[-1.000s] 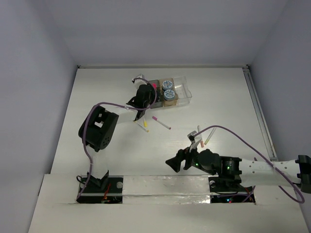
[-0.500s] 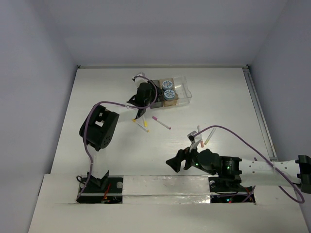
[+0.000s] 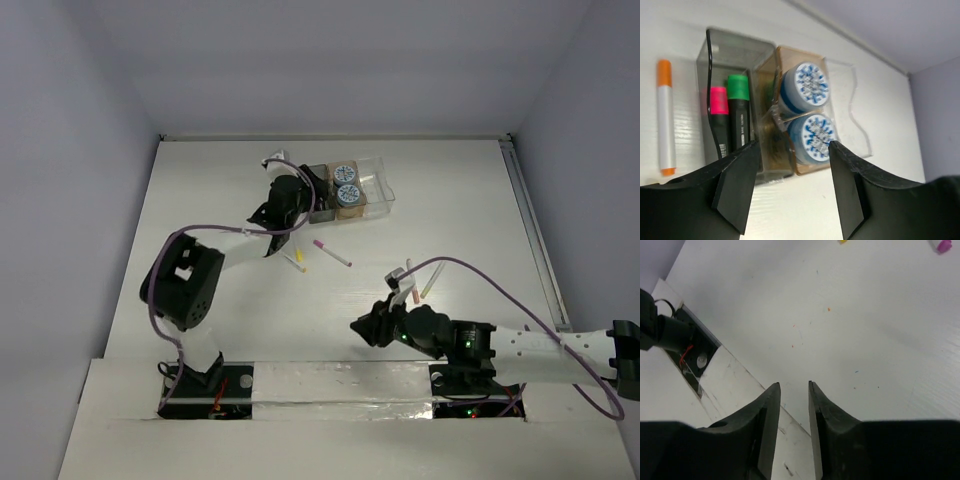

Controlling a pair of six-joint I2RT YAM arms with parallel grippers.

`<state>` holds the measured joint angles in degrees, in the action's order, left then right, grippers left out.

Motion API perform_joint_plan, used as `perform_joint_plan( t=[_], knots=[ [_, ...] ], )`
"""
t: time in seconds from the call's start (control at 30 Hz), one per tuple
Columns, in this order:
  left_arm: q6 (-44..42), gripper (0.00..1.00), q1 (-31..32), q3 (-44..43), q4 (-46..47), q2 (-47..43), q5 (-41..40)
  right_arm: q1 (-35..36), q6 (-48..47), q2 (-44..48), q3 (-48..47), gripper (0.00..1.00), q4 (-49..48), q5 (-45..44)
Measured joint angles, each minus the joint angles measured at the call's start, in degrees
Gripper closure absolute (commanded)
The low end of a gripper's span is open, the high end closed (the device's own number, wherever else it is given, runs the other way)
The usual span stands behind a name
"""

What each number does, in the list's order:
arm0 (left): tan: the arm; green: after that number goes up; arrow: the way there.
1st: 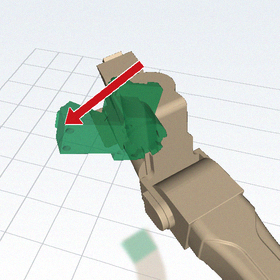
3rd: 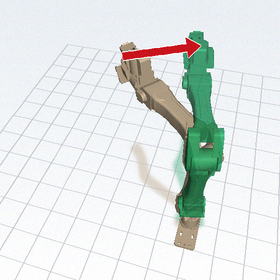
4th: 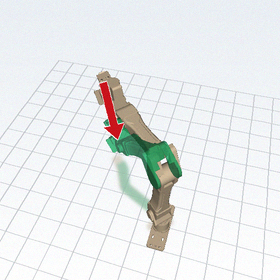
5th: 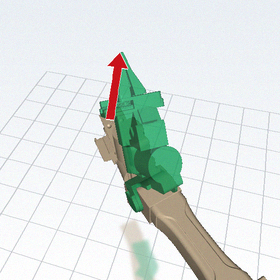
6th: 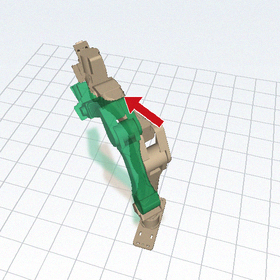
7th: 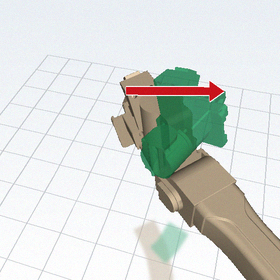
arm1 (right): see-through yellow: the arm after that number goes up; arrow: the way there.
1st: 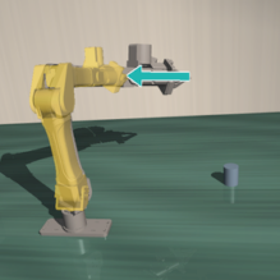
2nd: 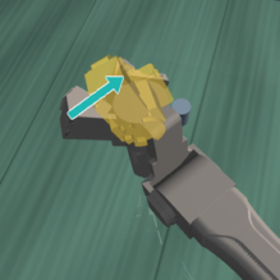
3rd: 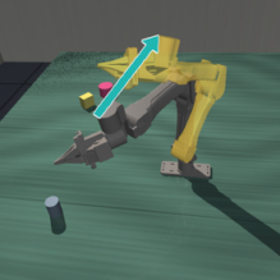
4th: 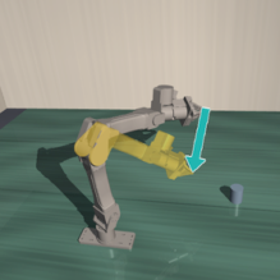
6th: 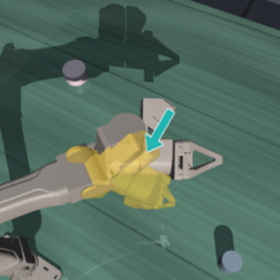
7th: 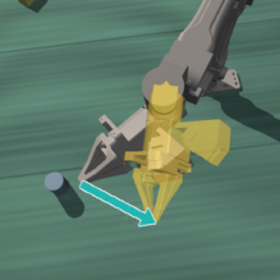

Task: Sort the stationery into containers
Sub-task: Place the pen in the storage box.

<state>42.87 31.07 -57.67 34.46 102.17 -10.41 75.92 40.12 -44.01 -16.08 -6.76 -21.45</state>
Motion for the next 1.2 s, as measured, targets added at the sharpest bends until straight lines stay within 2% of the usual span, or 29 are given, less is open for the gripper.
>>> perform_joint_plan(
  t=[0.07,0.2,0.37,0.5,0.7,0.9,1.07,1.2],
  knots=[
    [-1.8,0.46,0.6,2.2,-0.1,-5.2,-1.0,-1.0,-1.0,-1.3,-0.9,0.80,0.2,-0.1],
    [-4.7,0.45,2.2,8.9,1.3,-19.6,-3.5,-5.1,-3.5,-5.5,-4.5,0.89,-0.1,1.0],
    [-6.4,0.46,3.3,21.2,0.6,-40.0,-7.0,-12.2,-7.1,-15.8,-13.9,0.92,-1.3,5.5],
    [-6.4,0.48,3.2,30.6,-4.3,-53.6,-10.3,-16.0,-10.3,-25.9,-24.5,0.92,-1.2,9.7],
    [-4.5,0.50,3.2,40.1,-15.3,-72.6,-14.6,-18.0,-16.0,-45.0,-48.2,0.91,2.7,13.0],
    [-2.8,0.50,3.1,46.1,-20.6,-83.1,-16.2,-20.7,-20.8,-64.0,-71.7,0.90,10.2,13.2],
    [-2.6,0.51,3.1,48.3,-22.8,-84.0,-15.7,-23.4,-23.8,-78.7,-89.4,0.88,18.5,11.2],
    [-2.6,0.51,3.1,48.3,-23.5,-84.3,-15.0,-25.1,-25.1,-89.5,-103.1,0.80,25.2,9.0]
  ],
)
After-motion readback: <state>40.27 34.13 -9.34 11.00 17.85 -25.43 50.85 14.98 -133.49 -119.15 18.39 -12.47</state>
